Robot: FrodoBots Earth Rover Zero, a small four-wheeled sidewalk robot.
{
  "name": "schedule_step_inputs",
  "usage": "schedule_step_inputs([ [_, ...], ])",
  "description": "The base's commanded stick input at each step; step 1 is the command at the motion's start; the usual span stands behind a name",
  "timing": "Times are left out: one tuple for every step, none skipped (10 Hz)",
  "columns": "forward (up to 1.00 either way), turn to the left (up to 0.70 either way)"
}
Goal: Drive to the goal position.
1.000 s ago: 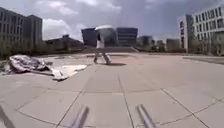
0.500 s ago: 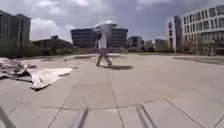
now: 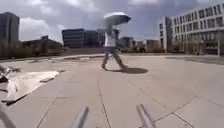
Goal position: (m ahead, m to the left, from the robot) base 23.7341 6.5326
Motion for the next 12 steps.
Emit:
schedule_step_inputs([
  [1.00,0.04],
  [1.00,0.04],
  [1.00,0.04],
  [1.00,0.04],
  [1.00,0.04],
  [1.00,0.04],
  [1.00,0.04],
  [1.00,0.04],
  [1.00,0.04],
  [1.00,0.04],
  [1.00,0.04],
  [1.00,0.04],
])
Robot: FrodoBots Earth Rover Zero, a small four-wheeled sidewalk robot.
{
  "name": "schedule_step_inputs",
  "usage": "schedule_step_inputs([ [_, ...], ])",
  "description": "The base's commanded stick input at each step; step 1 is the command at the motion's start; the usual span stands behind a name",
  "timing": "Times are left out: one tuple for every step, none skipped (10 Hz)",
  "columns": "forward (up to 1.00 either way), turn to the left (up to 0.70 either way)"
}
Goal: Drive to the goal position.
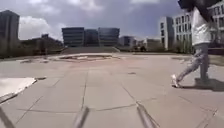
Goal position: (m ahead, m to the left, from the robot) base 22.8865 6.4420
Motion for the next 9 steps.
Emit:
schedule_step_inputs([
  [1.00,0.04],
  [1.00,0.04],
  [1.00,0.04],
  [1.00,0.04],
  [1.00,-0.17],
  [1.00,-0.36],
  [1.00,-0.36],
  [1.00,-0.36],
  [1.00,-0.36],
])
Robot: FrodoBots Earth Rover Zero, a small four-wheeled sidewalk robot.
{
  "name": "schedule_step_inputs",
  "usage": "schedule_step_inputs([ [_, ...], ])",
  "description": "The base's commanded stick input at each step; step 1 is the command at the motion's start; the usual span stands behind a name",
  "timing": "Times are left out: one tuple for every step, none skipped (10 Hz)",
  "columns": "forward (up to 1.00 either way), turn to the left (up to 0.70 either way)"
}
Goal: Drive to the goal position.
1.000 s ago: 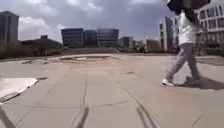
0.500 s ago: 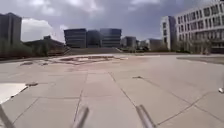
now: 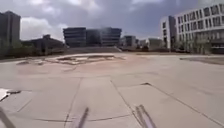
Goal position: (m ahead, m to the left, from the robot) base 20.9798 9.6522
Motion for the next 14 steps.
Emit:
schedule_step_inputs([
  [1.00,-0.36],
  [1.00,-0.36],
  [1.00,-0.36],
  [1.00,-0.36],
  [0.98,-0.35],
  [0.96,-0.34],
  [0.90,-0.21],
  [0.81,0.04],
  [0.80,0.04],
  [0.78,0.04],
  [0.66,0.04],
  [0.62,0.04],
  [0.61,0.04],
  [0.60,0.00],
])
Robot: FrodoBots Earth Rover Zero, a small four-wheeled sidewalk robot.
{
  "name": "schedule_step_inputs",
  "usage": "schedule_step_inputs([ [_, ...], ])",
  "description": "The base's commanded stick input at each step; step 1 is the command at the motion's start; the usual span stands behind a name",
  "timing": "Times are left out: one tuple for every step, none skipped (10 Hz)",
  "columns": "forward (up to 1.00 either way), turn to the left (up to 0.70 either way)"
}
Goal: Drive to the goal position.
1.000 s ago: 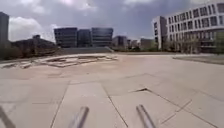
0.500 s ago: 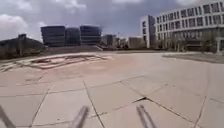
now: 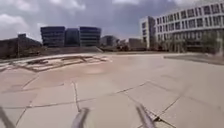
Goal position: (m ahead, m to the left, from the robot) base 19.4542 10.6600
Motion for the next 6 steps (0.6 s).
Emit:
schedule_step_inputs([
  [0.58,-0.18],
  [0.56,-0.42],
  [0.18,-0.84],
  [0.00,-1.00],
  [0.00,-1.00],
  [0.00,-1.00],
])
